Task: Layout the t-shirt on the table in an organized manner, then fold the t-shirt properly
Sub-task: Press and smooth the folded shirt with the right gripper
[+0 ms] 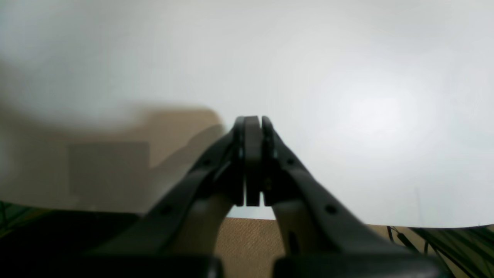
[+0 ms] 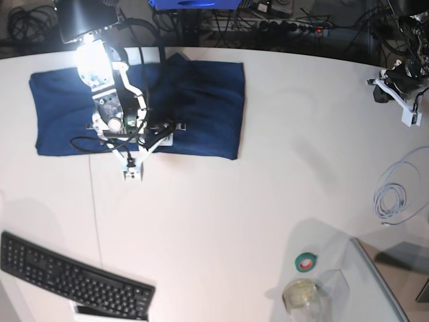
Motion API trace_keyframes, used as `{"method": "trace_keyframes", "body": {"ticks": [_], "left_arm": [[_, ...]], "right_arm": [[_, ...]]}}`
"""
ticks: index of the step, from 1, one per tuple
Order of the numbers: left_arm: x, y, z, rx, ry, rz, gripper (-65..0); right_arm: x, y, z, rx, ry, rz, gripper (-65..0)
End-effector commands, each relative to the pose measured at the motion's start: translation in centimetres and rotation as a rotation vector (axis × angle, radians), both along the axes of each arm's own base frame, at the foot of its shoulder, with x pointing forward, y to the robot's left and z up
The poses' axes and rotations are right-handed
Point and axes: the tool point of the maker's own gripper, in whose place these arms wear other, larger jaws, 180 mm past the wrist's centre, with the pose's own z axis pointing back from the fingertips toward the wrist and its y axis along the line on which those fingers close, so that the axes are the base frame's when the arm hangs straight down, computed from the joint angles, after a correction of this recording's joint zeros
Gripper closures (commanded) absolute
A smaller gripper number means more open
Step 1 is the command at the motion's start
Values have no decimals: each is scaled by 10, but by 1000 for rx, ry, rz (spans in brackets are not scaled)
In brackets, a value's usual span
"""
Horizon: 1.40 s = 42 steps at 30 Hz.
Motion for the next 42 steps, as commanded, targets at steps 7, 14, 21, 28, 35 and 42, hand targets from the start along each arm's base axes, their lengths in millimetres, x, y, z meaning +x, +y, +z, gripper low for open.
{"method": "trace_keyframes", "body": {"ticks": [7, 14, 21, 28, 35, 42], "left_arm": [[8, 10, 12, 24, -33, -3, 0], [9, 10, 12, 24, -35, -3, 0], [9, 11, 12, 26, -35, -4, 0], [9, 11, 13, 26, -36, -4, 0], [9, 9, 12, 23, -34, -7, 0], [9, 9, 11, 23, -33, -8, 0]], "right_arm": [[11, 3, 21, 27, -97, -13, -39], [17, 10, 68, 79, -238, -16, -5], [15, -8, 69, 69, -240, -65, -5], [7, -49, 20, 2, -113, -180, -9], [2, -50, 11, 2, -66, -189, -228], [8, -54, 53, 16, -223, -197, -278]]}}
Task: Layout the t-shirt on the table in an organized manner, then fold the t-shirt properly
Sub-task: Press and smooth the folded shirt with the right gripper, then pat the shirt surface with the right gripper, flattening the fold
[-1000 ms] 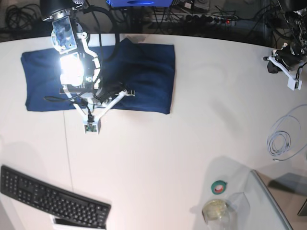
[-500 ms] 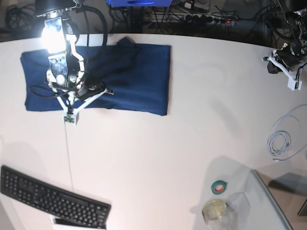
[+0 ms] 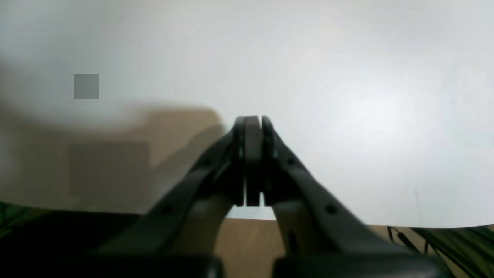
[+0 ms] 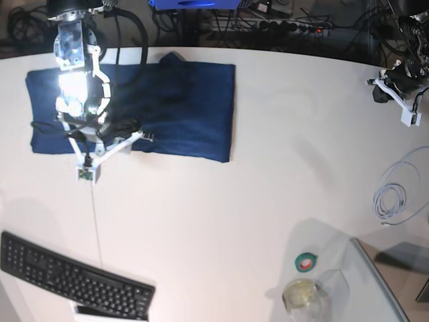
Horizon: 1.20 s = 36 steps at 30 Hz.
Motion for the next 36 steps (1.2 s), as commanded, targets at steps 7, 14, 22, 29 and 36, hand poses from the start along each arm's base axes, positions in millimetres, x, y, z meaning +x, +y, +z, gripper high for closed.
{"method": "trace_keyframes", "body": {"ticks": [7, 14, 22, 29, 36], "left_arm": [[7, 11, 12, 25, -33, 0, 0], [9, 17, 17, 39, -37, -2, 0], [11, 22, 20, 51, -39, -5, 0], [10, 22, 20, 53, -37, -6, 0], [10, 22, 20, 53, -37, -6, 0]], "right_arm": [[-35, 47, 8, 25, -21, 217, -236], [-105, 94, -16, 26, 106, 493, -237], [-141, 101, -66, -19, 274, 520, -237], [-146, 105, -80, -22, 274, 522, -237], [-143, 101, -79, -27, 266, 516, -36]]}}
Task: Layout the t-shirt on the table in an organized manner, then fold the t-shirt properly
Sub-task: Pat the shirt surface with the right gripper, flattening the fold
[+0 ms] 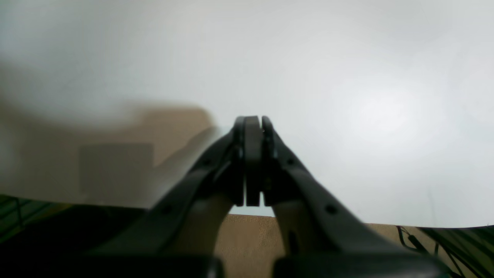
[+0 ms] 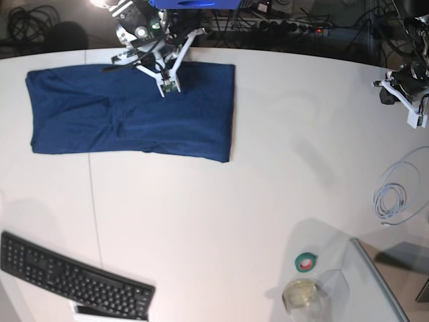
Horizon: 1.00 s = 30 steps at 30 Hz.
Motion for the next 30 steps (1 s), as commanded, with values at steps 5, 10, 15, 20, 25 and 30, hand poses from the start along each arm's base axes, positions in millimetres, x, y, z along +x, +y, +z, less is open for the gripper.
{"method": "trace_keyframes", "body": {"ticks": [5, 10, 15, 20, 25, 30], "left_arm": [[9, 9, 12, 23, -35, -5, 0], [9, 9, 12, 23, -35, -5, 0], [9, 9, 12, 23, -35, -5, 0], [9, 9, 13, 23, -37, -5, 0], [9, 8, 12, 20, -37, -4, 0], [9, 7, 11, 19, -37, -4, 0]], "right_arm": [[9, 6, 16, 33, -40, -9, -12], [6, 9, 27, 48, -26, -12, -14], [16, 0, 31, 42, -41, -44, -15], [34, -14, 32, 22, -72, -84, -15], [51, -13, 36, 27, -123, -82, -15], [54, -20, 20, -9, -101, -79, -15]]}}
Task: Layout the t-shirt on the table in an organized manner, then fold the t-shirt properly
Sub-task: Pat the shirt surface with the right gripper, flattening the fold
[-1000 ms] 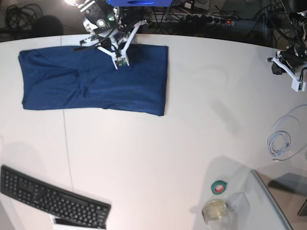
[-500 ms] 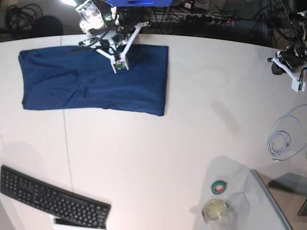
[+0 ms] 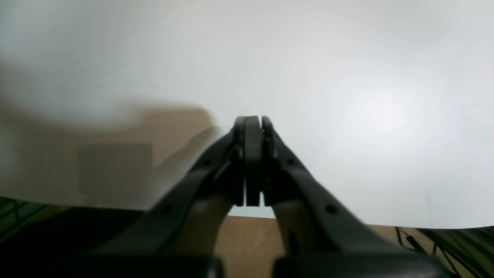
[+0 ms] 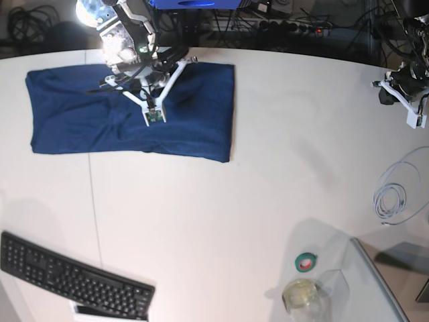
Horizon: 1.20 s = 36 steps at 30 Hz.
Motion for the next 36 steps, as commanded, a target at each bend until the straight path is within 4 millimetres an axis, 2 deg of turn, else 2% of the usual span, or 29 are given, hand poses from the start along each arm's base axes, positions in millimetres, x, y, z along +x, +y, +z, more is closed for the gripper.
{"method": "trace_keyframes", "body": {"ticks": [1, 4, 6, 10, 11, 12, 17, 21, 26, 30, 36], "left_arm": [[9, 9, 12, 23, -35, -5, 0], [8, 9, 12, 22, -34, -4, 0], [8, 9, 12, 22, -34, -4, 0], [8, 9, 12, 22, -34, -4, 0], [8, 9, 12, 22, -34, -4, 0], [8, 9, 12, 22, -34, -4, 0], [8, 9, 12, 22, -34, -4, 0], [8, 9, 12, 22, -34, -4, 0], [8, 9, 12, 22, -34, -4, 0], [8, 7, 11, 20, -32, -7, 0], [8, 7, 11, 20, -32, -7, 0]], "right_arm": [[3, -2, -2, -6, -11, -5, -17], [5, -6, -10, -15, -36, -9, -20], [8, -17, -12, -27, -34, -56, -63], [6, -38, -11, -78, -43, -234, -269], [6, -43, -11, -91, -47, -272, -309], [5, -45, -11, -97, -47, -289, -318], [-1, -50, -7, -104, -56, -343, -318], [5, -56, 17, -77, -121, -362, -320], [16, -78, 57, -35, -224, -460, -320], [27, -97, 68, -47, -270, -507, -321], [41, -80, 70, 14, -276, -366, -321]]}}
